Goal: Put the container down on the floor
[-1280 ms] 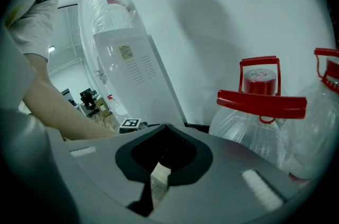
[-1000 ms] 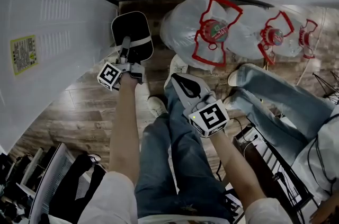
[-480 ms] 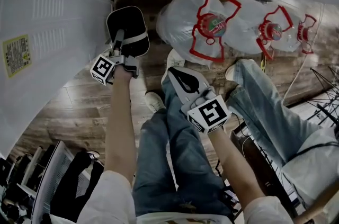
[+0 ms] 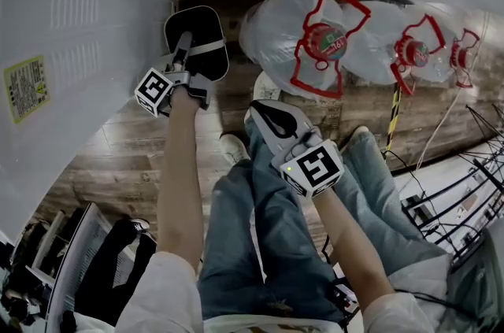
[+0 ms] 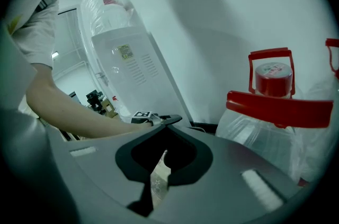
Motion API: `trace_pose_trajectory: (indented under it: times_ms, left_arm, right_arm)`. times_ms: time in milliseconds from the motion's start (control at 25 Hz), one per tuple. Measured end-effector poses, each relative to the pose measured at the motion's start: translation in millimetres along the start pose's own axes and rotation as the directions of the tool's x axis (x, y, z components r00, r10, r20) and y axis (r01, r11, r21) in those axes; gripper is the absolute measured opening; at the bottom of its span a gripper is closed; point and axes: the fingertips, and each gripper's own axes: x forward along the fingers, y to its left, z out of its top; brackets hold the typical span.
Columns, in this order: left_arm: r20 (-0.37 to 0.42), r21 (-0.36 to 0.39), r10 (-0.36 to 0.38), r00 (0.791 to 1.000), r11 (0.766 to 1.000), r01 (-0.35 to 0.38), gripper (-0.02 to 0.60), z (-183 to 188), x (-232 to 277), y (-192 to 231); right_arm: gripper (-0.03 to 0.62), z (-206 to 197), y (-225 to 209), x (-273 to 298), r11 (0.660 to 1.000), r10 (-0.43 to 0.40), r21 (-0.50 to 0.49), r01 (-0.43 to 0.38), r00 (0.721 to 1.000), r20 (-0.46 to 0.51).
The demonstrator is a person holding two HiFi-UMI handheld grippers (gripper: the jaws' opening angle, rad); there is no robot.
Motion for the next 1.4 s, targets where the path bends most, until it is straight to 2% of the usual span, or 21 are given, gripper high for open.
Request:
trace_pose_trajectory:
  times_ms: [80,160,240,280,320,400,480,520,560,640,680,760,840,920,1160,1200,1400]
  left_arm:
    - [-0.032,0.022,0.02,0.999,1.0,-0.019,0.245,-4.2,0.2,1.1]
    - [-0.109,0.069,0.101,0.989,0.993,-0.094,0.315,-17.6,-9.6,14.1]
    - [-0.199,0.17,0.206,0.958,0.97,-0.173,0.411,-30.4,-29.4,32.0]
    - [-0.244,0.262,0.265,0.933,0.944,-0.199,0.411,-35.8,-41.7,39.8]
    - [-0.282,0.368,0.322,0.904,0.906,-0.209,0.411,-40.8,-55.1,44.8]
    - [-0.332,0.542,0.4,0.854,0.822,-0.174,0.41,-51.9,-81.8,38.7]
    - [-0.351,0.658,0.419,0.837,0.747,-0.099,0.41,-62.7,-104.4,10.2]
    - [-0.343,0.718,0.42,0.84,0.694,-0.054,0.4,-66.2,-113.7,-10.7]
    - [-0.328,0.777,0.416,0.848,0.629,-0.008,0.391,-68.4,-121.5,-35.3]
    - [-0.291,0.862,0.38,0.878,0.503,0.067,0.368,-67.7,-130.4,-90.8]
    - [-0.276,0.884,0.349,0.896,0.458,0.094,0.364,-65.9,-131.6,-119.5]
    - [-0.251,0.907,0.269,0.93,0.4,0.129,0.34,-63.2,-135.3,-176.2]
    - [-0.218,0.919,0.175,0.96,0.366,0.142,0.262,-61.2,-146.8,-229.8]
    - [-0.184,0.928,0.085,0.979,0.342,0.145,0.188,-58.0,-160.2,-277.1]
    - [-0.135,0.955,-0.058,0.989,0.259,0.146,0.031,-52.8,-202.1,-375.8]
    - [-0.127,0.957,-0.071,0.989,0.255,0.141,0.006,-51.8,-209.5,-387.0]
    - [-0.109,0.957,-0.073,0.991,0.262,0.125,0.0,-46.7,-241.8,-423.1]
  right_arm:
    - [0.025,3.9,-0.9,-0.3,1.0,-0.005,0.006,0.005,1.0,0.007]
    - [0.025,10.0,0.3,-2.4,1.0,-0.008,0.004,0.008,1.0,0.012]
    - [0.025,17.3,5.6,-6.3,1.0,0.001,-0.015,-0.001,1.0,0.012]
    - [0.025,22.2,9.0,-8.8,1.0,0.008,-0.027,-0.007,1.0,0.015]
    - [0.025,27.3,12.2,-12.2,0.999,0.012,-0.038,-0.011,1.0,0.017]
    - [0.025,37.2,16.6,-23.1,0.999,0.007,-0.046,-0.006,1.0,0.018]
    - [0.025,48.5,19.3,-37.9,0.999,-0.01,-0.037,0.01,1.0,0.018]
    - [0.025,55.5,22.1,-46.0,0.999,-0.018,-0.034,0.019,1.0,0.019]
    - [0.025,63.9,26.5,-53.7,0.999,-0.024,-0.04,0.025,1.0,0.02]
    - [0.025,85.6,37.1,-64.1,0.995,-0.035,-0.093,0.038,0.999,0.029]
    - [0.025,98.8,41.2,-67.7,0.991,-0.046,-0.128,0.051,0.998,0.038]
    - [0.025,126.0,48.3,-77.3,0.98,-0.077,-0.177,0.087,0.995,0.064]
    - [0.025,148.7,57.3,-91.1,0.974,-0.105,-0.193,0.12,0.991,0.087]
    - [0.025,166.8,64.9,-104.5,0.967,-0.129,-0.208,0.149,0.986,0.103]
    - [0.025,217.3,84.3,-141.1,0.952,-0.181,-0.219,0.216,0.969,0.166]
    - [0.025,223.6,88.3,-147.0,0.95,-0.185,-0.221,0.221,0.967,0.175]
    - [0.025,251.9,110.7,-171.9,0.938,-0.199,-0.245,0.246,0.959,0.201]
